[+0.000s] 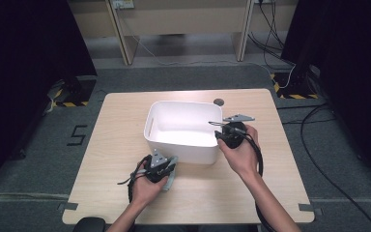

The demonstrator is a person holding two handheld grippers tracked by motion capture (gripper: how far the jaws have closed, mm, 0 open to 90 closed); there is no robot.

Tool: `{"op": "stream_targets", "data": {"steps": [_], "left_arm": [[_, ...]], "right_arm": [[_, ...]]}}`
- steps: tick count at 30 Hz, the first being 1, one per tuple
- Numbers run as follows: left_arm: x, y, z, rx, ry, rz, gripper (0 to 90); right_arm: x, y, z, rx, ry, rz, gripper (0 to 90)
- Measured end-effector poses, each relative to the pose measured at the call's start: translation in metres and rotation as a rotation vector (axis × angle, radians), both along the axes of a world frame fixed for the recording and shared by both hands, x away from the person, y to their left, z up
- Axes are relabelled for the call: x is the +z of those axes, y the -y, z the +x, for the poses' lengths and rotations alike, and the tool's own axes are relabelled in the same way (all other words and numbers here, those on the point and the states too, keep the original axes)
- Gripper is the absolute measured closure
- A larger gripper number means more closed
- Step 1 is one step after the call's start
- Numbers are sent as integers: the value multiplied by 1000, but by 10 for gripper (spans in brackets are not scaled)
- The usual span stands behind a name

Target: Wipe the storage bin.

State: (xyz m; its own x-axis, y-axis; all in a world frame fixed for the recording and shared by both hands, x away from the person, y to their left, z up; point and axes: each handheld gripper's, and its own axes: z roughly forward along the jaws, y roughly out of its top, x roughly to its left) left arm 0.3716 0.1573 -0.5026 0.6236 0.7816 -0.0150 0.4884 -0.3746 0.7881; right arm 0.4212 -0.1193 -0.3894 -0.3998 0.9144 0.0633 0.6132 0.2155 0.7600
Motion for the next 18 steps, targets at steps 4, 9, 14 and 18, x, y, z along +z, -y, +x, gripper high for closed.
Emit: {"op": "stream_targets", "data": {"steps": [4, 9, 14, 18], "left_arm": [[1, 1, 0, -3, 4, -8, 795], [4, 2, -2, 0, 12, -20, 796], [6, 2, -2, -1, 20, -30, 797], [9, 3, -4, 2, 36, -32, 797]], "right_arm": [[0, 0, 0, 0, 1, 0, 696], [0, 0, 0, 1, 0, -1, 696], [0, 0, 0, 0, 0, 1, 695], [0, 0, 0, 1, 0, -2, 695]]}}
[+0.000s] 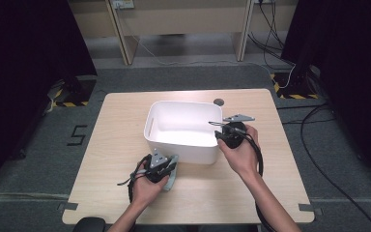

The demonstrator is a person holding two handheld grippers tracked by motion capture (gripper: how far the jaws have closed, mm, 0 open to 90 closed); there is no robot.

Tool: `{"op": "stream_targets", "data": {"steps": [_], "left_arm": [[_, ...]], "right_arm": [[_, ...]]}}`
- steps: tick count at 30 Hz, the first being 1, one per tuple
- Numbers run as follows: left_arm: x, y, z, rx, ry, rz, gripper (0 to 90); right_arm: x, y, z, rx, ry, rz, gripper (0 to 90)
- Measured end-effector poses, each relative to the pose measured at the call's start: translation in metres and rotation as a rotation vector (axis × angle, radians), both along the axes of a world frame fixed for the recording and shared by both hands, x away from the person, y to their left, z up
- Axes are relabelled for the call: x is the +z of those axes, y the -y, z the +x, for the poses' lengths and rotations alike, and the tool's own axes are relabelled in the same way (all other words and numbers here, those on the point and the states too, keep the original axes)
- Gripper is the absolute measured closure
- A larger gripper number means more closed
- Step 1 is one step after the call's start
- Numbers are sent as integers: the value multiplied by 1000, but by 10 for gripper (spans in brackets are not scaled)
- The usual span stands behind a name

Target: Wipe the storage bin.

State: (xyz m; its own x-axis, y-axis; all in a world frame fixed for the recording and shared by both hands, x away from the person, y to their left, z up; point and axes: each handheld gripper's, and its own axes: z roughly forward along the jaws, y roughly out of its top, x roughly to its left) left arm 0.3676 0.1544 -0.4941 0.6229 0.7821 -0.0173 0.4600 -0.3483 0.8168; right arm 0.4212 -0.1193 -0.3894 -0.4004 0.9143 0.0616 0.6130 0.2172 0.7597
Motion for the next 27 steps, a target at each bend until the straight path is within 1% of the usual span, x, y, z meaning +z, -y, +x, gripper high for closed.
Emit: {"op": "stream_targets", "data": {"steps": [3, 13, 17, 20, 27], "left_arm": [[3, 0, -1, -3, 9, 4, 797], [15, 2, -4, -5, 40, -19, 796], [20, 3, -4, -7, 50, -26, 796], [23, 4, -5, -5, 54, -24, 796], [30, 5, -7, -6, 67, -36, 795]], "right_arm": [[0, 0, 0, 0, 1, 0, 695], [0, 0, 0, -1, 2, -1, 695], [-1, 0, 0, 0, 7, -7, 693], [-1, 0, 0, -1, 7, -5, 693], [-1, -1, 0, -1, 7, -6, 692]]}}
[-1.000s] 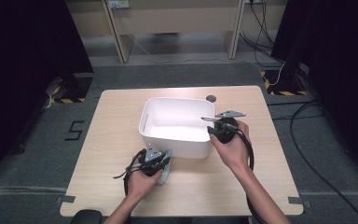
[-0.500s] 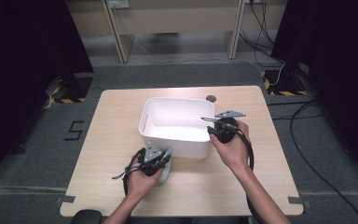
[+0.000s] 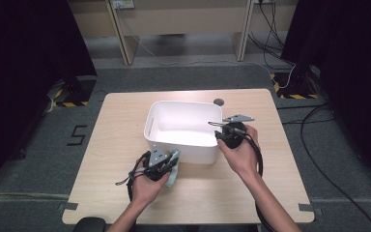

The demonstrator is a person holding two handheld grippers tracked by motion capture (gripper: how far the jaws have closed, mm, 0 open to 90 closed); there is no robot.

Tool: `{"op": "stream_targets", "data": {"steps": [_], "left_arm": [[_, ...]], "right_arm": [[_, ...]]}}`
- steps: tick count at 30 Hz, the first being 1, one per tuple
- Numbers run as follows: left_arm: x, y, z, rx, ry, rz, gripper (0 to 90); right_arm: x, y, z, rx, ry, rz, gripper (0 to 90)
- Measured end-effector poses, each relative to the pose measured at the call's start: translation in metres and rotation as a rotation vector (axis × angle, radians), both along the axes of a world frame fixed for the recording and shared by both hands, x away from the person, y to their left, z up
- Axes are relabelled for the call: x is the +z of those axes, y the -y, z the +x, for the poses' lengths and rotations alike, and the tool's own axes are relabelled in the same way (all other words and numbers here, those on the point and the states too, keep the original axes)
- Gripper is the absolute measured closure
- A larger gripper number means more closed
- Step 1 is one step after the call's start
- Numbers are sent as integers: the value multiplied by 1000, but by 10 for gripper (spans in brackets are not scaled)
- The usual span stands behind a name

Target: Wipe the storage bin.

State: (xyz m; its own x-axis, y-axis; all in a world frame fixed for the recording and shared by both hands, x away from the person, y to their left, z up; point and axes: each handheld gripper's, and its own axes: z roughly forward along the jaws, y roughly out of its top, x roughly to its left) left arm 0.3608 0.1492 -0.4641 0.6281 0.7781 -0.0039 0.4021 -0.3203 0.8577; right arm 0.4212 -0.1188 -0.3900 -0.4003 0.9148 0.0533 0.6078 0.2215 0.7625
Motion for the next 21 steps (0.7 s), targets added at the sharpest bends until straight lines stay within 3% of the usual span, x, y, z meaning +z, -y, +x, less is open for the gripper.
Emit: {"op": "stream_targets", "data": {"steps": [21], "left_arm": [[19, 2, -3, 0, 33, -30, 795]], "right_arm": [[0, 0, 0, 1, 1, -1, 692]]}}
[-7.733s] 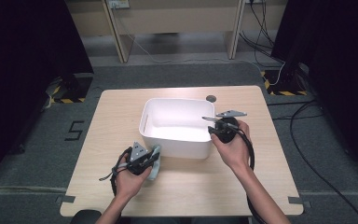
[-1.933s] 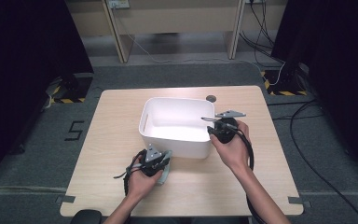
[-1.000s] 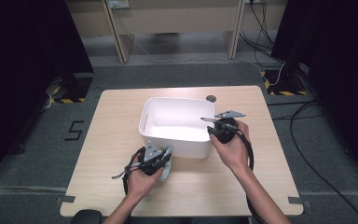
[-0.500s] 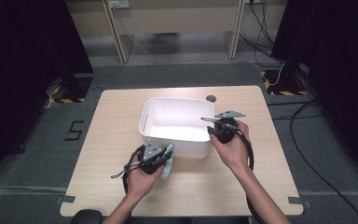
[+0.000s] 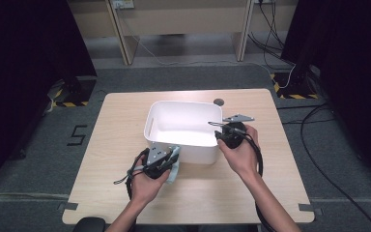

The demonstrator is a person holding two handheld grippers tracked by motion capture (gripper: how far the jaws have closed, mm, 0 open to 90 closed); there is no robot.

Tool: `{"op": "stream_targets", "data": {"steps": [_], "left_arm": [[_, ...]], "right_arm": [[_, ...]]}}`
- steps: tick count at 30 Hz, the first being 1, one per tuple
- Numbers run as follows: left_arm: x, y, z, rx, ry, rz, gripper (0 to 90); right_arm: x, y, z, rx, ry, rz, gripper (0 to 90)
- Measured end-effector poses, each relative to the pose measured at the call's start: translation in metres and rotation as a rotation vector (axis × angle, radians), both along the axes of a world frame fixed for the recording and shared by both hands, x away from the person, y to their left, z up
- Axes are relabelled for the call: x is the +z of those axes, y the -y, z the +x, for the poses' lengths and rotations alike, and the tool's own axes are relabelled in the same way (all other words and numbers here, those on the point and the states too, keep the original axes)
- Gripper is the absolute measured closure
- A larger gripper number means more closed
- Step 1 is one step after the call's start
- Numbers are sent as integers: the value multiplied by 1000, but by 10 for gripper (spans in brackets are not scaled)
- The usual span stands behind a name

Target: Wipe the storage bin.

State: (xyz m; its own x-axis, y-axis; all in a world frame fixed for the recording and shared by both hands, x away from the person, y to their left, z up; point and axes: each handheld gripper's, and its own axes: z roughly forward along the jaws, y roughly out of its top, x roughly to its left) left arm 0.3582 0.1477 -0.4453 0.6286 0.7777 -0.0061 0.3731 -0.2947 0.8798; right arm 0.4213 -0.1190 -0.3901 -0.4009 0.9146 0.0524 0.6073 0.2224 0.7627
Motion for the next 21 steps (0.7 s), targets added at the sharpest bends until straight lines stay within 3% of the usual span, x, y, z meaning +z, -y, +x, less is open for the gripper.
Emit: {"op": "stream_targets", "data": {"steps": [21], "left_arm": [[5, 3, -1, -1, 7, -8, 794]], "right_arm": [[0, 0, 0, 0, -1, -3, 692]]}}
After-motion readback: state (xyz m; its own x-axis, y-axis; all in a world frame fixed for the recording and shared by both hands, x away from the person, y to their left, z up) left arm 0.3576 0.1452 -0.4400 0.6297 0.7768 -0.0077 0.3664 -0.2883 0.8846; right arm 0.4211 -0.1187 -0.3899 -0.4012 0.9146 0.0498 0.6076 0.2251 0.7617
